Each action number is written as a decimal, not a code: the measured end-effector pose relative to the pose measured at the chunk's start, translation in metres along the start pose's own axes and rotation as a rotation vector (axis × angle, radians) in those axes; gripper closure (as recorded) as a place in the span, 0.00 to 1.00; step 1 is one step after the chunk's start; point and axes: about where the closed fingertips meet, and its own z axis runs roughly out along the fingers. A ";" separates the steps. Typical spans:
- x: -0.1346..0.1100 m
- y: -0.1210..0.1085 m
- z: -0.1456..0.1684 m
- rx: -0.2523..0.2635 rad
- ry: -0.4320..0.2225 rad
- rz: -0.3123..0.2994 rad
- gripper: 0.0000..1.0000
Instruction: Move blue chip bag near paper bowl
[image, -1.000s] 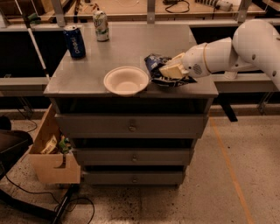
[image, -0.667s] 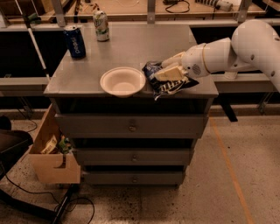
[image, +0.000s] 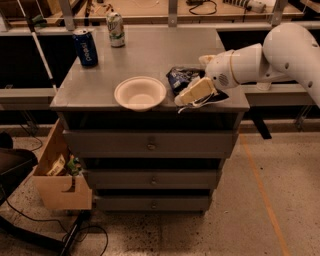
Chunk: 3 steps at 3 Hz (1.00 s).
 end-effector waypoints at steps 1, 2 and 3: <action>-0.031 -0.013 -0.028 0.041 -0.013 -0.063 0.00; -0.066 -0.024 -0.067 0.097 -0.041 -0.130 0.00; -0.073 -0.026 -0.073 0.108 -0.049 -0.141 0.00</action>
Offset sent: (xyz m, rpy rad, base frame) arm -0.0067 -0.0560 0.1639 -0.0529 -0.2869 -0.0398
